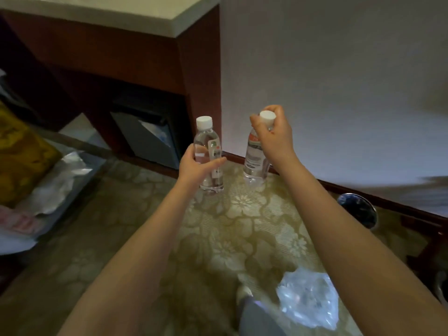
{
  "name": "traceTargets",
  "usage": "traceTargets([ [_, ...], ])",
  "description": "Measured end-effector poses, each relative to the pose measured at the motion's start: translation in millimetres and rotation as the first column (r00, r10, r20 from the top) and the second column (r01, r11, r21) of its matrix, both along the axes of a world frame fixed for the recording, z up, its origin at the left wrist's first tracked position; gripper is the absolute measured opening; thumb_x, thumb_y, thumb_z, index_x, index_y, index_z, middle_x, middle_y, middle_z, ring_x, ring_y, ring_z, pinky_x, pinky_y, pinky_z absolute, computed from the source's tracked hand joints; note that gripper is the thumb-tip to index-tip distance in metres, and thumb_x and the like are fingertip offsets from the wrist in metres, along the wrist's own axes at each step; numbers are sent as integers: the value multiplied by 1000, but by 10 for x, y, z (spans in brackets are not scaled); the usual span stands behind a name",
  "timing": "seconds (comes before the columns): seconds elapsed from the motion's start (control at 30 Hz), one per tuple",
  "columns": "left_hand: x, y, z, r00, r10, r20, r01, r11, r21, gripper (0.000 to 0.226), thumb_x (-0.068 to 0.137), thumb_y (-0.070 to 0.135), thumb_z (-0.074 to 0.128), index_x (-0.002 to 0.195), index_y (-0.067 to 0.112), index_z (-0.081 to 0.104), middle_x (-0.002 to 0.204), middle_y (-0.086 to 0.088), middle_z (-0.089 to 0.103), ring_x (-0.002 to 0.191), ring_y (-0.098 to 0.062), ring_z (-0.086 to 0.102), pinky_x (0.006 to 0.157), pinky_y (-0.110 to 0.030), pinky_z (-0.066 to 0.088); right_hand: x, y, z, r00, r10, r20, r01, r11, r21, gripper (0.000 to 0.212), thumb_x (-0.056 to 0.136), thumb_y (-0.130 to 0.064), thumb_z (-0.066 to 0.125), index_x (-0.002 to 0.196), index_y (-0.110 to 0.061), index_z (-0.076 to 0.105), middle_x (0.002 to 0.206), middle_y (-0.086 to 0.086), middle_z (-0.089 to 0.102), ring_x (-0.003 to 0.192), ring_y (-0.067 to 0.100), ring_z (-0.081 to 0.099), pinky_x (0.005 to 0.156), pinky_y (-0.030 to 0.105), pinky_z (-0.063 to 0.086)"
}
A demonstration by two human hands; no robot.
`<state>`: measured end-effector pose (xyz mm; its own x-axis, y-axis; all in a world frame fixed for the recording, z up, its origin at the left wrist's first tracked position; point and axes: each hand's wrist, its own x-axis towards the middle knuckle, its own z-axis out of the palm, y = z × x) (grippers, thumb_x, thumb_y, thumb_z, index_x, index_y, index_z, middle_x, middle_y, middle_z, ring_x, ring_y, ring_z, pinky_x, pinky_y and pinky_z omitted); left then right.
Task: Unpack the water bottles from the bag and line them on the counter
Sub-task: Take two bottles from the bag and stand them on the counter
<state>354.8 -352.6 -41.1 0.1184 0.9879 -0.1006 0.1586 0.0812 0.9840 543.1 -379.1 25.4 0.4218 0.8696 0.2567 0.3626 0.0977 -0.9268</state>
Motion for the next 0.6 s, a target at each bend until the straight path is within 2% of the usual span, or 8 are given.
traceTargets([
  [0.1, -367, 509, -72, 999, 37, -34, -37, 999, 5, 57, 51, 39, 86, 95, 18, 58, 94, -3, 69, 88, -20, 69, 82, -46, 56, -406, 618, -134, 998, 60, 1, -60, 998, 14, 23, 86, -39, 61, 96, -25, 45, 75, -16, 54, 61, -8, 55, 58, 14, 46],
  [0.2, -682, 1041, -55, 995, 86, -53, -85, 996, 20, 56, 48, 43, 85, 92, 24, 57, 95, 3, 69, 85, -11, 70, 76, -36, 58, -764, 1250, -197, 993, 121, 6, -121, 992, 31, 24, 85, -43, 60, 94, -27, 45, 76, -14, 56, 66, 0, 57, 60, 21, 47],
  [0.33, -1093, 1725, 115, 989, 122, -88, -117, 991, 65, 61, 48, 52, 82, 97, 27, 57, 95, 10, 68, 83, 1, 67, 64, -17, 52, -1174, 2008, -49, 984, 177, 31, -179, 980, 85, 25, 84, -48, 58, 93, -30, 44, 76, -16, 54, 66, -3, 55, 58, 15, 45],
  [0.5, -1489, 2486, 354, 991, 119, -67, -109, 984, 138, 56, 53, 56, 78, 98, 32, 56, 97, 14, 65, 86, 4, 64, 65, -15, 51, -1627, 2760, 293, 982, 188, 19, -189, 964, 187, 22, 85, -42, 60, 92, -27, 46, 74, -18, 54, 65, -7, 56, 57, 12, 45],
  [0.6, -1754, 3002, 472, 996, 82, 15, -84, 982, 167, 53, 57, 49, 79, 100, 26, 58, 96, 13, 66, 84, 6, 65, 62, -8, 49, -1929, 3227, 419, 987, 160, 27, -162, 959, 231, 20, 87, -35, 61, 93, -21, 48, 72, -16, 55, 61, -7, 57, 56, 10, 43],
])
